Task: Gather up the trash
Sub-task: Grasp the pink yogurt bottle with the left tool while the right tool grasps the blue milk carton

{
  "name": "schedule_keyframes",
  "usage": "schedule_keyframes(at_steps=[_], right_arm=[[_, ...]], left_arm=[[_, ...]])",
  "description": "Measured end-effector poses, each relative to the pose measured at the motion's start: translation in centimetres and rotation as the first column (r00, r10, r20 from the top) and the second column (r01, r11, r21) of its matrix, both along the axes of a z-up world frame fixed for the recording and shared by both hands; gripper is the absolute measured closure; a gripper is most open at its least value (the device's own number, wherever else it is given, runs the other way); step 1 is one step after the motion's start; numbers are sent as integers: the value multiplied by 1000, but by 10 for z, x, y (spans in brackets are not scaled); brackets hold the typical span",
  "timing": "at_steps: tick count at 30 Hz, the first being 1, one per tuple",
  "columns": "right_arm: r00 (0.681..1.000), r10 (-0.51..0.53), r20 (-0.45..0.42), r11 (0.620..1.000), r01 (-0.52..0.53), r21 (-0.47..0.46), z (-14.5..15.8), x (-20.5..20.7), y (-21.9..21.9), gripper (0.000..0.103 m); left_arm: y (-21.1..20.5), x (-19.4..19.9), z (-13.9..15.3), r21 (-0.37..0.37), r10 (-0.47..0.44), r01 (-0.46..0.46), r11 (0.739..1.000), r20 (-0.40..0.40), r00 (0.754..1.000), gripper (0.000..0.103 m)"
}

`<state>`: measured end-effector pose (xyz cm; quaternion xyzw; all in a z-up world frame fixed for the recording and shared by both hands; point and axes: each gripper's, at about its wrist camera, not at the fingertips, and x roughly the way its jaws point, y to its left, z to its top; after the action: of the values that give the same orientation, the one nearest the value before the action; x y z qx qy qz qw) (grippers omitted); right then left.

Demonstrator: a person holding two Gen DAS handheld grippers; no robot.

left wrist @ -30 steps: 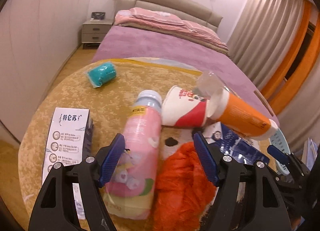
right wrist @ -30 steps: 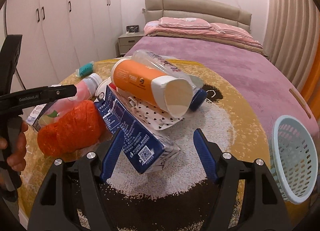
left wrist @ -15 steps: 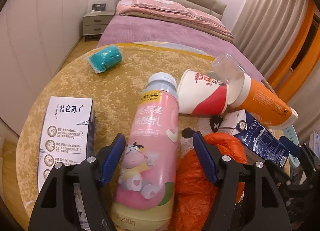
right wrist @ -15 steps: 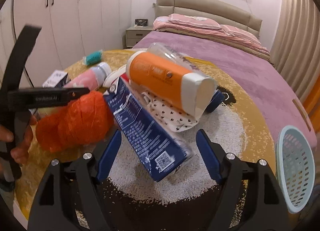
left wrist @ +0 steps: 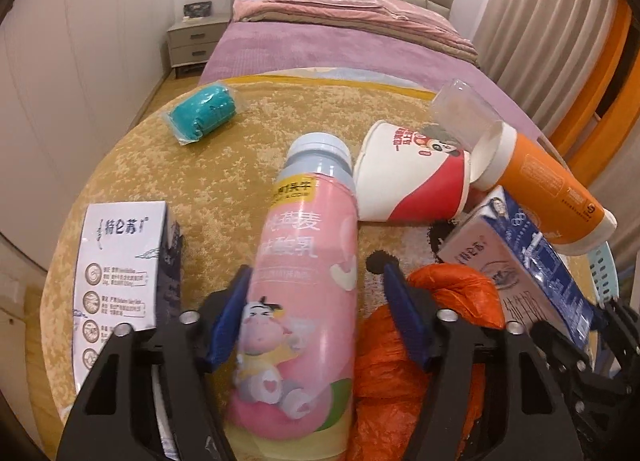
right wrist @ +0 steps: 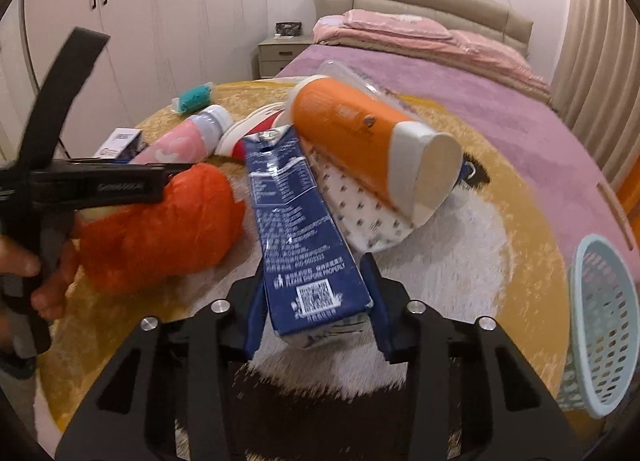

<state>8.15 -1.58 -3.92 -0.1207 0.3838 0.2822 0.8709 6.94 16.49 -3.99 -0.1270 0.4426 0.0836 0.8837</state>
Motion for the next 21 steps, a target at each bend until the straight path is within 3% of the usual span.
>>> schedule_keyframes(at_steps=[2, 10, 21], right_arm=[[1000, 5, -8, 1000, -5, 13, 3, -6, -4, 64], [1000, -1, -12, 998, 2, 55, 12, -32, -21, 65], [998, -26, 52, 987, 17, 160, 51, -53, -49, 66]], left_arm=[[2, -4, 1, -11, 2, -2, 1000, 10, 1000, 56], [3, -25, 14, -74, 7, 0, 997, 94, 996, 56], [-27, -52, 65, -42, -59, 70, 997, 228, 972, 56]])
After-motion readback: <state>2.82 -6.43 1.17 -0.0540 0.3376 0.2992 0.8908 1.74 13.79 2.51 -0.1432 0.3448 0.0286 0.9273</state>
